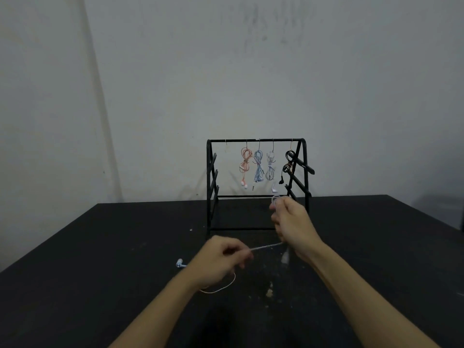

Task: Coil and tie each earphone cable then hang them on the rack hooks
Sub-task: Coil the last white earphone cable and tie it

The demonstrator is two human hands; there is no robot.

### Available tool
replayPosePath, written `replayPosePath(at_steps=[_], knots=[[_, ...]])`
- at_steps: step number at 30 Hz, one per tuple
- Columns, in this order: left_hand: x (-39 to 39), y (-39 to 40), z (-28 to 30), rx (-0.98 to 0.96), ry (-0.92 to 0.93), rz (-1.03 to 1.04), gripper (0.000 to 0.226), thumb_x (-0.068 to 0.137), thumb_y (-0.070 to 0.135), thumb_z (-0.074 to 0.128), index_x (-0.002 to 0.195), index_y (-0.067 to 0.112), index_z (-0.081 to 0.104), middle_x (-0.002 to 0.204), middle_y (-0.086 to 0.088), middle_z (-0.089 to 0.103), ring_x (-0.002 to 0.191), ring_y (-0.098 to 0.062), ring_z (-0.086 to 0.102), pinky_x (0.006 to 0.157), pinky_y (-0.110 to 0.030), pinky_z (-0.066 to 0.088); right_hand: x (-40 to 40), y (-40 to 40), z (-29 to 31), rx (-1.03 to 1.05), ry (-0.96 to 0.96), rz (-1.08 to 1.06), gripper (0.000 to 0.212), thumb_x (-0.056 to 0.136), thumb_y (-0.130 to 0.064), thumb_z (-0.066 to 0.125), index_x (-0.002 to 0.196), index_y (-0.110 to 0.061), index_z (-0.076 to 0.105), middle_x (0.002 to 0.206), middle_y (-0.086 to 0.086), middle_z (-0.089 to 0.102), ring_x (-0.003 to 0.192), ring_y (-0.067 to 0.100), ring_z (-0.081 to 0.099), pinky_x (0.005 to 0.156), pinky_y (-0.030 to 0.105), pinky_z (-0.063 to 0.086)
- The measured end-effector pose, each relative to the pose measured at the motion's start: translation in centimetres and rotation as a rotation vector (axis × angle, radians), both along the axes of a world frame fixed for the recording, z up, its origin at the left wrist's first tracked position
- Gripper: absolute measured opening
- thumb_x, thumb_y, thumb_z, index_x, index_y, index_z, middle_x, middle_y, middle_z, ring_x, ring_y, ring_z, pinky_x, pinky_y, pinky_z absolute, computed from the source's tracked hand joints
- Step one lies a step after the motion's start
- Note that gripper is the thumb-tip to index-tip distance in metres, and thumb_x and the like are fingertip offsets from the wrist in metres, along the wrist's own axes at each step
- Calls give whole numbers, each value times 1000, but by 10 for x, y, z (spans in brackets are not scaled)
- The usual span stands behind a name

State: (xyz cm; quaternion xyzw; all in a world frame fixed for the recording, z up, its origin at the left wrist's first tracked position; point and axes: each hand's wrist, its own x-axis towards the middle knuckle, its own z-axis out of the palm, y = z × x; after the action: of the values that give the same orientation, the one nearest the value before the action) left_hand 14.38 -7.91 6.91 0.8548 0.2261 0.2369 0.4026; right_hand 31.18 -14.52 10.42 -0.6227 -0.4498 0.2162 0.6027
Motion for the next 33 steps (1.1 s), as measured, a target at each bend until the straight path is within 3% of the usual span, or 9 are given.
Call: replayPosePath(at_steps=[2, 6, 10, 15, 19, 21, 25, 30, 33], knots=[[-6, 9, 14, 109, 15, 39, 11, 90, 19, 58, 88, 19, 68, 72, 6, 63, 60, -2, 56, 58, -17, 48, 3, -2, -8, -118, -266, 7, 29, 101, -22, 33, 93, -7, 56, 70, 1, 58, 56, 10, 44, 50, 21, 36], [5, 12, 29, 425, -127, 161, 7, 85, 21, 65, 89, 20, 71, 77, 9, 66, 66, -6, 59, 62, -19, 49, -13, -1, -18, -209, -312, 212, 28, 102, -19, 33, 90, -7, 55, 64, 4, 62, 47, 2, 47, 49, 16, 35], [19, 6, 34, 155, -384, 293, 9, 79, 21, 72, 78, 12, 69, 60, 5, 60, 42, 0, 48, 45, -13, 40, -31, 6, -18, -54, -79, 301, 36, 102, -22, 31, 91, -2, 58, 69, 4, 48, 55, 6, 39, 51, 21, 31], [25, 1, 33, -193, -569, 376, 13, 79, 20, 72, 81, 8, 69, 58, 2, 59, 42, -4, 44, 40, -16, 36, -33, 0, -6, 46, 135, 362, 38, 102, -27, 30, 103, -5, 61, 55, -7, 38, 48, 5, 30, 48, 21, 23], [31, -5, 34, -415, -637, 339, 9, 79, 19, 71, 81, 10, 71, 57, 1, 62, 43, -5, 47, 40, -18, 35, -42, -1, -7, 82, 59, 336, 32, 99, -17, 40, 75, -9, 59, 47, -10, 53, 47, 4, 39, 49, 17, 29], [37, -8, 34, -403, -624, 344, 13, 82, 22, 68, 83, 10, 74, 57, 3, 60, 45, -5, 48, 43, -22, 38, -44, 3, -10, 90, 210, 301, 37, 100, -20, 39, 71, -7, 59, 52, -6, 54, 50, 5, 47, 52, 18, 34], [43, -14, 32, -421, -607, 326, 20, 88, 25, 61, 84, 11, 75, 65, -2, 59, 51, -8, 54, 46, -24, 46, -47, 5, -11, 118, 486, 367, 33, 100, -19, 37, 91, -2, 64, 68, 5, 63, 61, 11, 60, 55, 22, 48], [40, -19, 29, -360, -482, 227, 21, 95, 29, 49, 99, 28, 69, 71, 3, 48, 54, -4, 48, 42, -15, 39, -40, 3, -12, 105, 503, 324, 30, 99, -19, 41, 97, 4, 60, 74, 15, 52, 62, 19, 52, 54, 28, 46], [42, -22, 21, -263, -459, 152, 34, 94, 23, 51, 127, 34, 49, 88, 5, 59, 58, -2, 51, 50, -18, 44, -36, 3, -12, 103, 545, 280, 27, 99, -20, 40, 87, -6, 60, 71, 13, 54, 59, 18, 50, 48, 27, 40]])
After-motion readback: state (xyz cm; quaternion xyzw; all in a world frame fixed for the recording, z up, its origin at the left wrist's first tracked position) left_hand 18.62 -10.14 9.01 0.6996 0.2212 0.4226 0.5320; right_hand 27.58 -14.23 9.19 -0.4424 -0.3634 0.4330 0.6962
